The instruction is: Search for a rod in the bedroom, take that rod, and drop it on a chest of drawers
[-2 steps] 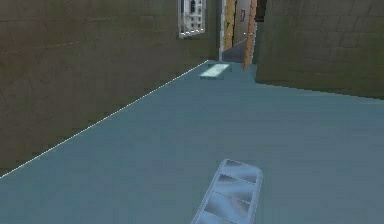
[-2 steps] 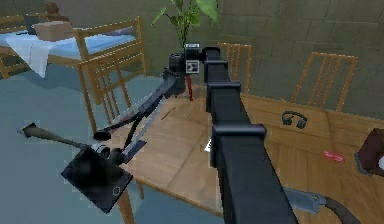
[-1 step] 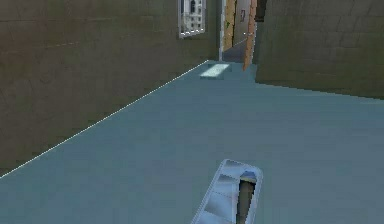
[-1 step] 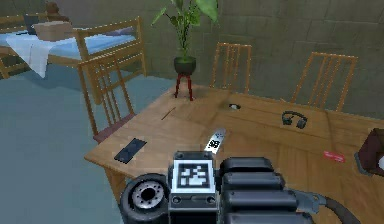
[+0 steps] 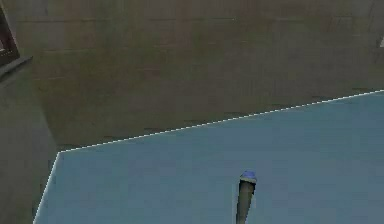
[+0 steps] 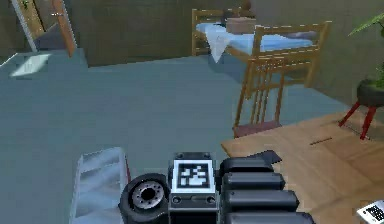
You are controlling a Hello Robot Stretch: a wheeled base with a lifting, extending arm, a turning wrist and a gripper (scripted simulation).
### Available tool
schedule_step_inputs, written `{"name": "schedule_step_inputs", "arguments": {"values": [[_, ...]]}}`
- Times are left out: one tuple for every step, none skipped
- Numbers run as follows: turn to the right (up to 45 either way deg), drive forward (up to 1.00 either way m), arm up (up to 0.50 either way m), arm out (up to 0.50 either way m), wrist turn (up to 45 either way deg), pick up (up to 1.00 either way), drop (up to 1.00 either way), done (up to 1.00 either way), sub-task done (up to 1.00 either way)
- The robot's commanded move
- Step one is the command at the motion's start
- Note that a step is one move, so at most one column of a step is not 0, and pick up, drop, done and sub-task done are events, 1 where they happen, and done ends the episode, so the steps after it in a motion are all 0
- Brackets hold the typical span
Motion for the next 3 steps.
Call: {"name": "schedule_step_inputs", "arguments": {"values": [[-45.0, 0.0, 0.0, 0.0, 0.0, 0.0, 0.0, 0.0, 0.0], [-45.0, 0.0, 0.0, 0.0, 0.0, 0.0, 0.0, 0.0, 0.0], [-9.0, 0.0, 0.0, 0.0, 0.0, 0.0, 0.0, 0.0, 0.0]]}}
